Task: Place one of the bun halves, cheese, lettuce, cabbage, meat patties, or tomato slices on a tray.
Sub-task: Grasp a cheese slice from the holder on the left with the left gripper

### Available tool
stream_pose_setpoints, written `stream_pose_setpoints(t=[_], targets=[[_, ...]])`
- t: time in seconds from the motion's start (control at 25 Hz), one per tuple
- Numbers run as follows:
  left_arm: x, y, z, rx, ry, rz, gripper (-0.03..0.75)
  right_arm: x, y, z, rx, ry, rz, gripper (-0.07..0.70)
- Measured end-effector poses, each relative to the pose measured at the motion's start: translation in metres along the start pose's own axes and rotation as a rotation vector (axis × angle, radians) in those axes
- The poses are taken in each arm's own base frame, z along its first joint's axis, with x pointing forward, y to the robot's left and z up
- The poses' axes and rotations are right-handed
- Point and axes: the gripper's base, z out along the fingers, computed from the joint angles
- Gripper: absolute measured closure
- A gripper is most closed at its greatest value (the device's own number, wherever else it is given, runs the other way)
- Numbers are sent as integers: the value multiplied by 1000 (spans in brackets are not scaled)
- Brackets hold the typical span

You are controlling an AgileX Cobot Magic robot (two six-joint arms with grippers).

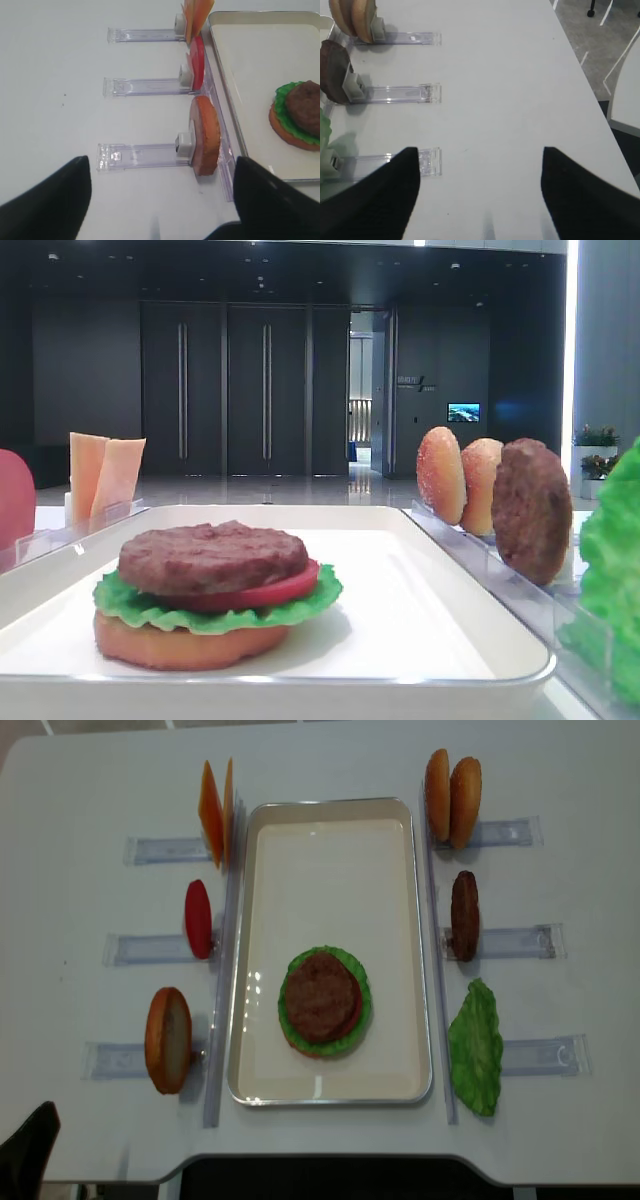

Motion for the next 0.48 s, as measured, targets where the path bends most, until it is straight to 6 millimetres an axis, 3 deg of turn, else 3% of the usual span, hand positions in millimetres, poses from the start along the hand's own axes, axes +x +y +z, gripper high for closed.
stream_pose_setpoints(t=[0.48], targets=[[-1,0,0,1,11,-1,24,0,0,0,0,0,0,145]])
